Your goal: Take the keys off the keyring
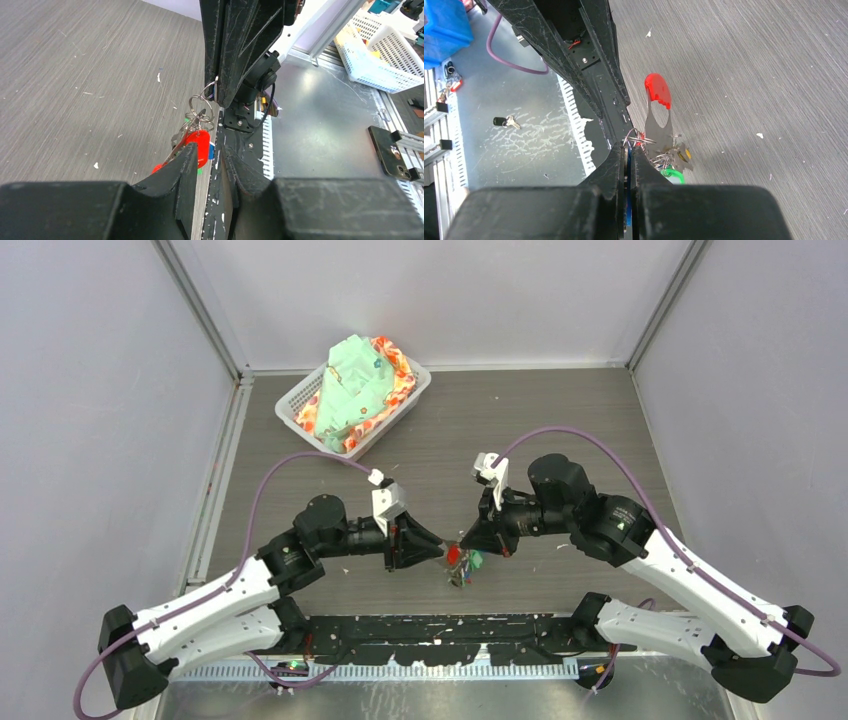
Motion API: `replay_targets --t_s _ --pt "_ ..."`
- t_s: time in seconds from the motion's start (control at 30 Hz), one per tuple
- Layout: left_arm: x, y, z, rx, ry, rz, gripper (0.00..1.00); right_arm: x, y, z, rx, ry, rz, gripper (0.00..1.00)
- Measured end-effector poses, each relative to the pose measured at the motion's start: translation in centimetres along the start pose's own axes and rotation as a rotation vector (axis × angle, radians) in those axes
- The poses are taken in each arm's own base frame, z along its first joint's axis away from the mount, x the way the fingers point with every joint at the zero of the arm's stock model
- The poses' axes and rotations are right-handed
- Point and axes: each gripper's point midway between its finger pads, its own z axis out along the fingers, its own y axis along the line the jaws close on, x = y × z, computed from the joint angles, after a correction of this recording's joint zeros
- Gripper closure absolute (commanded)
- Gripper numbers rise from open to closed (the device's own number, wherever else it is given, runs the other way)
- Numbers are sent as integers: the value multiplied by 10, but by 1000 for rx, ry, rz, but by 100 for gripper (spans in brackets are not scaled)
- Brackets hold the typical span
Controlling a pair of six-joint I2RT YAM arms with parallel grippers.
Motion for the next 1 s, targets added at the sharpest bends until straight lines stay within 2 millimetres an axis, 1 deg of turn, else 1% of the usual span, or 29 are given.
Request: replay_targets --t_s 0.23,0.47,0.8,1.0 --pt "-8 -3 -4 7 -34 47 72 -3 3 0 -16 -13 -9 99" --pt "-19 -6 -6 19 -82 101 75 -6 6 -1 -31 -26 -15 99" --pt "-19 -4 5 46 -103 118 76 -5 8 0 -45 -19 -12 99" --pt "-13 -3 10 59 -86 80 75 -3 7 2 -42 -5 -3 99"
